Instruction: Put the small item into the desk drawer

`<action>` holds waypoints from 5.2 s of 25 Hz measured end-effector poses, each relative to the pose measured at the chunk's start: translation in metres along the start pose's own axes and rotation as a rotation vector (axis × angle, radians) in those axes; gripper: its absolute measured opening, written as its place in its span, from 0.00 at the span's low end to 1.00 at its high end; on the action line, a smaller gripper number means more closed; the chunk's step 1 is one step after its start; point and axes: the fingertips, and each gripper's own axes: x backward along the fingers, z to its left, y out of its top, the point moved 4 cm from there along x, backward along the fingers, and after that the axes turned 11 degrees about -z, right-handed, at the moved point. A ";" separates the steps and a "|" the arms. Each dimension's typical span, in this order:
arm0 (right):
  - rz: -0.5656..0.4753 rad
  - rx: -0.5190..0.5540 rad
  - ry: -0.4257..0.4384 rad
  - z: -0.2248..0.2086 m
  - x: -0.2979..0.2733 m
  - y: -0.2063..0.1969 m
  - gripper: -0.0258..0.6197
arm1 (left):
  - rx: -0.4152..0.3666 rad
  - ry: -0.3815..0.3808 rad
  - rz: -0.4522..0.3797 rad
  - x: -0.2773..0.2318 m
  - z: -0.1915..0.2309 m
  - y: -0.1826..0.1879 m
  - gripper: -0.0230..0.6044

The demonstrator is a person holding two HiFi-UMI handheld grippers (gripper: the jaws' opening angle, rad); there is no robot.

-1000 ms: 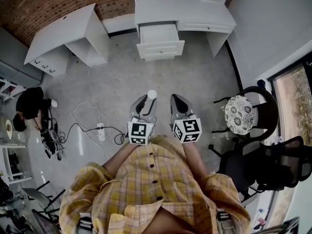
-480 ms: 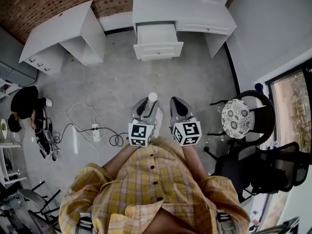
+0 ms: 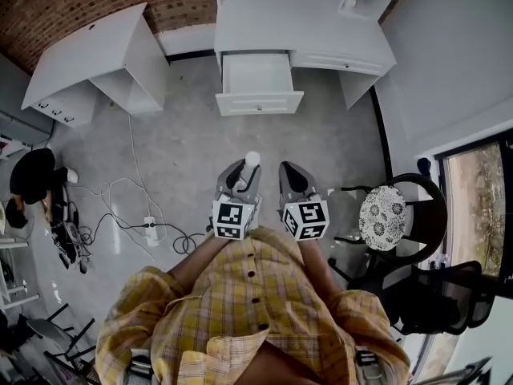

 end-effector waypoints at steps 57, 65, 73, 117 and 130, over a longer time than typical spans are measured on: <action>0.162 -0.110 0.216 -0.265 -0.413 0.051 0.04 | 0.119 0.330 0.177 -0.420 0.175 0.003 0.28; 0.223 -0.135 0.264 -0.287 -0.441 0.026 0.04 | 0.127 0.381 0.232 -0.450 0.181 -0.024 0.28; 0.284 -0.146 0.278 -0.312 -0.454 -0.006 0.04 | 0.145 0.415 0.277 -0.476 0.185 -0.054 0.28; 0.457 -0.196 0.247 -0.340 -0.467 -0.098 0.04 | 0.305 0.469 0.602 -0.520 0.228 -0.217 0.28; 0.473 -0.197 0.228 -0.352 -0.470 -0.108 0.04 | 0.405 0.456 0.721 -0.536 0.232 -0.269 0.28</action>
